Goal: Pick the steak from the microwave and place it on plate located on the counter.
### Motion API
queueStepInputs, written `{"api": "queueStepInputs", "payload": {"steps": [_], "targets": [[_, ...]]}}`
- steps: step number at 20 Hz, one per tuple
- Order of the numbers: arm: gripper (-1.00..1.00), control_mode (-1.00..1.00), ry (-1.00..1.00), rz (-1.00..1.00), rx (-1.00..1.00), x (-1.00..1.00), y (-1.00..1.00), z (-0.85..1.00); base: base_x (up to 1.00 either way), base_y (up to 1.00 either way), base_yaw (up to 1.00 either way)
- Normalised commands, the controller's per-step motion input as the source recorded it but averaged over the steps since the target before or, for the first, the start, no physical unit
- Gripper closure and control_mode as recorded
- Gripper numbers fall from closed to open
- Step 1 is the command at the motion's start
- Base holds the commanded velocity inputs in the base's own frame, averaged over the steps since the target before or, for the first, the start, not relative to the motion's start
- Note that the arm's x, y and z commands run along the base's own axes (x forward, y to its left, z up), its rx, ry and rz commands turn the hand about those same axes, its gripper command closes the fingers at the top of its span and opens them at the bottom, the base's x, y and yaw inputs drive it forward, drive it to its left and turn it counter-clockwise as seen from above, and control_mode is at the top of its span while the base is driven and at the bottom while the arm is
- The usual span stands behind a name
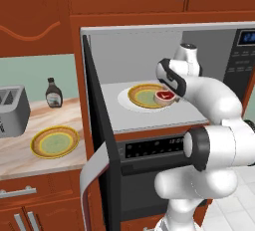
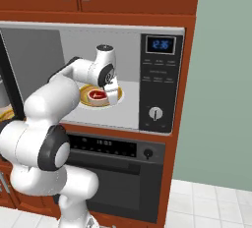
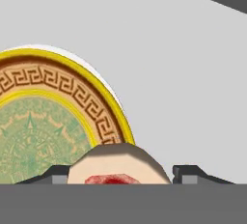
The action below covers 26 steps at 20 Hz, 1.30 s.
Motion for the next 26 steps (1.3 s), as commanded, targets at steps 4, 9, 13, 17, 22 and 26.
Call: {"api": "queueStepInputs", "payload": {"steps": [4,9,13,17,22,26], "targets": [[1.00,-1.00,0.04,0.37,-0.03,-0.58,0.04,0.06,0.00,0.00,0.00],[1.00,-1.00,0.01,0.36,-0.04,-0.53,0.19,0.07,0.00,0.00,0.00],[1.00,-1.00,0.00,0.31,-0.07,-0.32,0.47,0.01,0.00,0.00,0.00],[1.00,-1.00,-0.01,0.20,-0.06,-0.25,0.49,0.00,0.00,0.00,0.00],[1.00,-1.00,-0.07,0.16,-0.06,-0.35,0.33,0.00,0.00,0.00,0.00],[1.00,-1.00,-0.08,0.13,0.00,-0.05,0.11,0.08,0.00,0.00,0.00]]}}
